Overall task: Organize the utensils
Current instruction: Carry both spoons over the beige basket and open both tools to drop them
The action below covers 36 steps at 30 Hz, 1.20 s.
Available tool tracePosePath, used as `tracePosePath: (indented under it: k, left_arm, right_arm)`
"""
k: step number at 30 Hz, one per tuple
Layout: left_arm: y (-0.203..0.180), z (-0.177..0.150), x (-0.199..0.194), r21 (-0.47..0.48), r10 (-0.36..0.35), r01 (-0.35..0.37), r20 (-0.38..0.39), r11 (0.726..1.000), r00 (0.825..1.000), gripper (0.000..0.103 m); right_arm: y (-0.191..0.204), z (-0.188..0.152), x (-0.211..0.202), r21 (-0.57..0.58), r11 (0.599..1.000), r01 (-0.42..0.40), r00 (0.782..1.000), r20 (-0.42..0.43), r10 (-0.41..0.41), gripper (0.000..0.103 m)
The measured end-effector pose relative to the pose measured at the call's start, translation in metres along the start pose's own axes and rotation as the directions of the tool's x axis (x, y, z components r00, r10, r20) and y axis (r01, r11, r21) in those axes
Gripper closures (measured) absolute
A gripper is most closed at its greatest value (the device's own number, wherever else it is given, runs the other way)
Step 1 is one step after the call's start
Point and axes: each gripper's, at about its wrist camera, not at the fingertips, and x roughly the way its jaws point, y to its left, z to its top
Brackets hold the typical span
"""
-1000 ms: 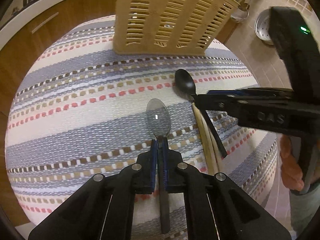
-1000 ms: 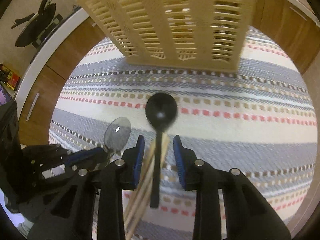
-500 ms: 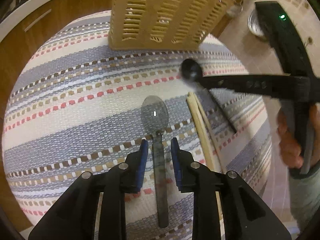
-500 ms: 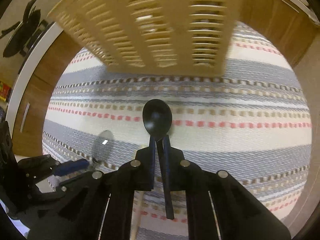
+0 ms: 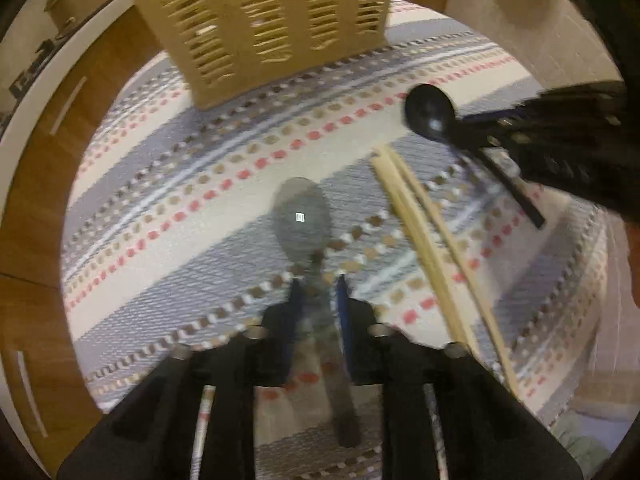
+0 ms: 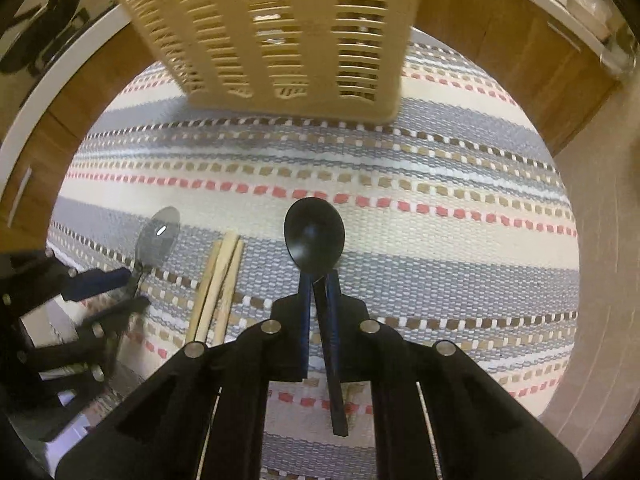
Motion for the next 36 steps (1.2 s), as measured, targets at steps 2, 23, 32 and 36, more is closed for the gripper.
tracePosePath:
  k: [2, 23, 32, 36]
  left_arm:
    - [0.006, 0.001, -0.001, -0.024, -0.028, 0.028, 0.003, 0.999, 1.000, 0.093]
    - [0.093, -0.007, -0.147, -0.214, -0.051, 0.306, 0.740, 0.928, 0.671, 0.093]
    - [0.078, 0.051, -0.199, -0.211, 0.054, 0.328, 0.902, 0.921, 0.429, 0.093]
    - [0.081, 0.063, -0.205, -0.189, 0.076, 0.307, 0.936, 0.933, 0.343, 0.093]
  right_arm:
    - [0.009, -0.001, -0.002, -0.001, 1.000, -0.002, 1.000, 0.008, 0.002, 0.096]
    - [-0.006, 0.011, -0.119, -0.033, 0.977, -0.213, 0.868, 0.452, 0.204, 0.097]
    - [-0.017, 0.069, -0.165, -0.056, 0.965, -0.256, 0.715, 0.661, 0.228, 0.097]
    - [-0.021, 0.087, -0.171, -0.094, 0.962, -0.255, 0.670, 0.701, 0.246, 0.097]
